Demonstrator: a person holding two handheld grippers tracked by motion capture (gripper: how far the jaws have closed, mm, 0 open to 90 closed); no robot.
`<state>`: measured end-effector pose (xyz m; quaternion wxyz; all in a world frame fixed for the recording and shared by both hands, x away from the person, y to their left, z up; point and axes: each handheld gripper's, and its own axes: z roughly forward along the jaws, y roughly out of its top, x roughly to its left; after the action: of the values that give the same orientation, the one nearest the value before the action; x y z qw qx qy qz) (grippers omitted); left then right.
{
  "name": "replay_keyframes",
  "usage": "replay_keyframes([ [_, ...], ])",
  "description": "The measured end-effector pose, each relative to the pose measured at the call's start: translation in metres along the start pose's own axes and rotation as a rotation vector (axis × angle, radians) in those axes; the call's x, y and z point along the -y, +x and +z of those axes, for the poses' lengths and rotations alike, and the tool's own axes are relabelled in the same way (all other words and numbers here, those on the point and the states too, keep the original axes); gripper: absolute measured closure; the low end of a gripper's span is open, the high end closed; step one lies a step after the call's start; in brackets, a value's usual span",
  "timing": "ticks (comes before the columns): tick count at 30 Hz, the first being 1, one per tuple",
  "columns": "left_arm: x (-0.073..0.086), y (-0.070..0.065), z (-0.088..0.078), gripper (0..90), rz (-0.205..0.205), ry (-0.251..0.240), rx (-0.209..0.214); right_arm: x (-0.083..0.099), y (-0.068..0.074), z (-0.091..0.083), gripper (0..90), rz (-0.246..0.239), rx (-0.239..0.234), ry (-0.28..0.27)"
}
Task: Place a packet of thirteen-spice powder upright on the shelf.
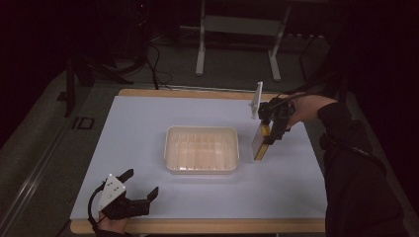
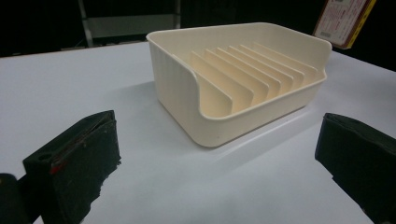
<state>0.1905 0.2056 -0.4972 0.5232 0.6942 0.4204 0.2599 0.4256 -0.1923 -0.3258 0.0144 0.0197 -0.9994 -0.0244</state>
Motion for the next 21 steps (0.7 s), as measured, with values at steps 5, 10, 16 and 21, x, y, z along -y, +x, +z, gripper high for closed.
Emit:
replay_keyframes([
  [5, 0.0, 0.0, 0.0, 0.0, 0.0, 0.0, 0.001, -0.006, 0.002, -0.008, 31.8, -0.011, 0.012, -0.01],
  [10, 0.0, 0.0, 0.001, 0.0, -0.001, 0.0, 0.003, -0.011, 0.005, -0.013, 31.8, -0.023, 0.016, -0.024],
  [16, 0.0, 0.0, 0.001, 0.0, -0.001, -0.001, 0.003, -0.016, 0.01, -0.023, 31.9, -0.036, 0.009, -0.065],
  [21, 0.0, 0.0, 0.001, 0.0, -0.003, 0.0, 0.005, -0.026, 0.014, -0.028, 31.9, -0.059, 0.004, -0.084],
])
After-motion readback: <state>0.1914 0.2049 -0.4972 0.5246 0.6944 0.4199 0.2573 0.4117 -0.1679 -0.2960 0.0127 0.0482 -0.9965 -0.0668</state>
